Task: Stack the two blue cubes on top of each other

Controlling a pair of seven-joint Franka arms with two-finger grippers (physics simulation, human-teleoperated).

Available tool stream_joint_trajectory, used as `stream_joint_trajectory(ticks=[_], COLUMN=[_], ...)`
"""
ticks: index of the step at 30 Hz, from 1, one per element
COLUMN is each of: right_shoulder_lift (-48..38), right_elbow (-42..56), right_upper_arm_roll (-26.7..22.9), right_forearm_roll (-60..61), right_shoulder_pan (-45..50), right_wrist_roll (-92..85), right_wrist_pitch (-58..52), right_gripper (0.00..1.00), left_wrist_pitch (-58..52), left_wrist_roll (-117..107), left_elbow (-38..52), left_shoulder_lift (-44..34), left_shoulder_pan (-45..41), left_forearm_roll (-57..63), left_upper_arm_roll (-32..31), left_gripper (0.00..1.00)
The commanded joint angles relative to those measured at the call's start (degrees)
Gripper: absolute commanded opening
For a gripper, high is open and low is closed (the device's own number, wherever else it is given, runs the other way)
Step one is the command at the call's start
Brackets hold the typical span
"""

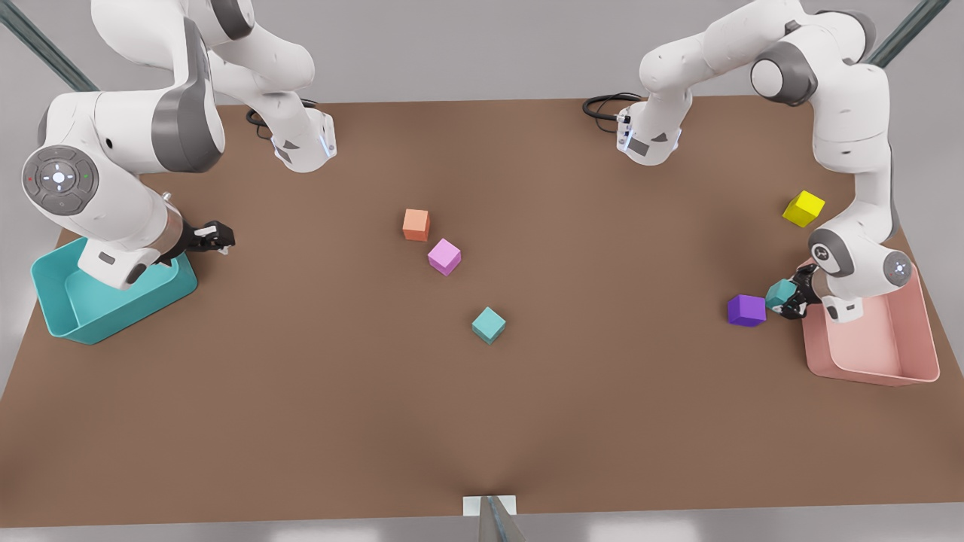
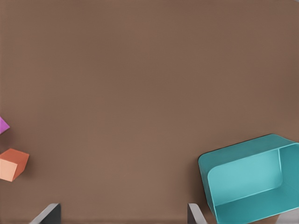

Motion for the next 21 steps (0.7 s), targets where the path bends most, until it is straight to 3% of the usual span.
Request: stream_joint_trajectory(ticks=[1,4,8,10,12,13,15,17,21], right_shoulder_lift=[0.0,0.0,0.0,0.0,0.0,0.0,0.0,0.0,0.0], right_elbow=[0.0,0.0,0.0,0.0,0.0,0.0,0.0,0.0,0.0], right_upper_arm_roll=[0.0,0.1,0.1,0.1,0.1,0.1,0.1,0.1,0.1], right_forearm_roll=[0.0,0.0,0.0,-0.1,-0.1,-0.1,-0.1,-0.1,-0.1], right_shoulder_pan=[0.0,0.0,0.1,0.0,0.0,0.0,0.0,0.0,0.0], right_wrist_roll=[-0.3,-0.4,-0.4,-0.4,-0.4,-0.4,-0.4,-0.4,-0.4], right_wrist_pitch=[-0.1,-0.1,-0.2,-0.2,-0.2,-0.2,-0.2,-0.2,-0.2], right_gripper=[1.0,1.0,1.0,1.0,1.0,1.0,1.0,1.0,1.0], left_wrist_pitch=[0.8,0.7,-9.7,-15.9,-21.3,-26.6,-35.8,-35.7,-31.7], left_wrist_roll=[0.4,0.3,-7.4,-17.4,-22.3,-27.0,-40.9,-51.1,-51.6], left_elbow=[0.1,0.1,0.1,0.4,2.2,8.0,26.2,41.2,45.8], left_shoulder_lift=[0.0,-0.7,-10.2,-16.4,-21.2,-21.3,-10.1,3.1,10.3], left_shoulder_pan=[0.0,0.0,-3.0,-9.8,-22.7,-30.9,-42.3,-51.6,-60.3], left_forearm_roll=[0.0,0.0,-0.1,-0.1,-0.1,-0.3,-1.9,-5.5,-7.3], left_upper_arm_roll=[0.0,0.0,-0.3,-0.7,-1.6,-2.6,-3.4,-3.5,-3.5], left_gripper=[0.66,0.66,0.67,0.67,0.67,0.67,0.66,0.67,0.67])
